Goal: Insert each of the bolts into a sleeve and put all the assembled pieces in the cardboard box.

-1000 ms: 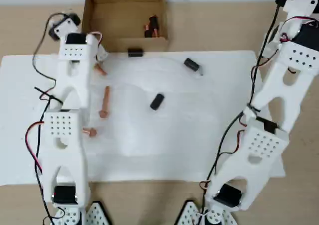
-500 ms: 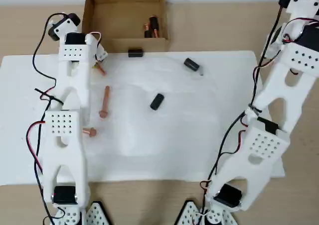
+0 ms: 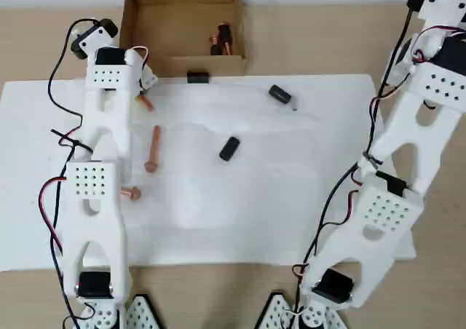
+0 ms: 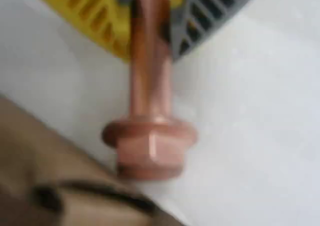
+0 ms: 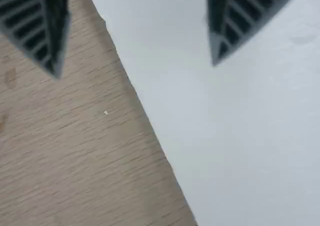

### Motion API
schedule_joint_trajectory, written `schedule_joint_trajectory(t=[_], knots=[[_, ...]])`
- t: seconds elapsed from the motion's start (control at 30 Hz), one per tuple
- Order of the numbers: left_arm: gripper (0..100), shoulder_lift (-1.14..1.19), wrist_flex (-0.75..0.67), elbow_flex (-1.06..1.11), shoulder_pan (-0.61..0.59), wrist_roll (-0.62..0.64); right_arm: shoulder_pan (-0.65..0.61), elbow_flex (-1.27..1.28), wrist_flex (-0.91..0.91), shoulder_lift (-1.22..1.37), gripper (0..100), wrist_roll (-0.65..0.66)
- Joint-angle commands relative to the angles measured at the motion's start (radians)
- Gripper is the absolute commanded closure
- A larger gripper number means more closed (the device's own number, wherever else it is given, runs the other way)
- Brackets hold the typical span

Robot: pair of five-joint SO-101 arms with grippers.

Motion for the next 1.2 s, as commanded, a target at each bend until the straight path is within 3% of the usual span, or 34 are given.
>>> schedule_joint_trajectory(t=[0.0, 0.23, 0.43, 0.67, 0.93, 1.07, 1.17], knots=[[100, -0.030, 0.101, -0.120, -0.011, 0.003, 0.005, -0.007, 0.015, -0.076, 77.0, 0.009], [100, -0.094, 0.390, -0.546, 0.133, -0.044, -0.093, -0.002, 0.015, -0.076, 77.0, 0.008], [100, -0.236, 0.405, -0.583, 0.112, -0.160, -0.269, 0.001, 0.015, -0.070, 77.0, 0.031], [100, -0.516, 0.405, -0.288, 0.008, -0.259, -0.446, 0.027, 0.002, 0.022, 76.8, 0.216], [99, -1.009, 0.391, 0.331, 0.006, -0.325, -0.513, 0.021, -0.009, 0.176, 76.8, 0.509], [99, -1.230, 0.288, 0.595, -0.071, -0.327, -0.532, 0.021, -0.012, 0.213, 76.8, 0.628], [99, -1.379, 0.160, 0.833, -0.123, -0.371, -0.530, 0.019, -0.046, 0.231, 76.8, 0.612]])
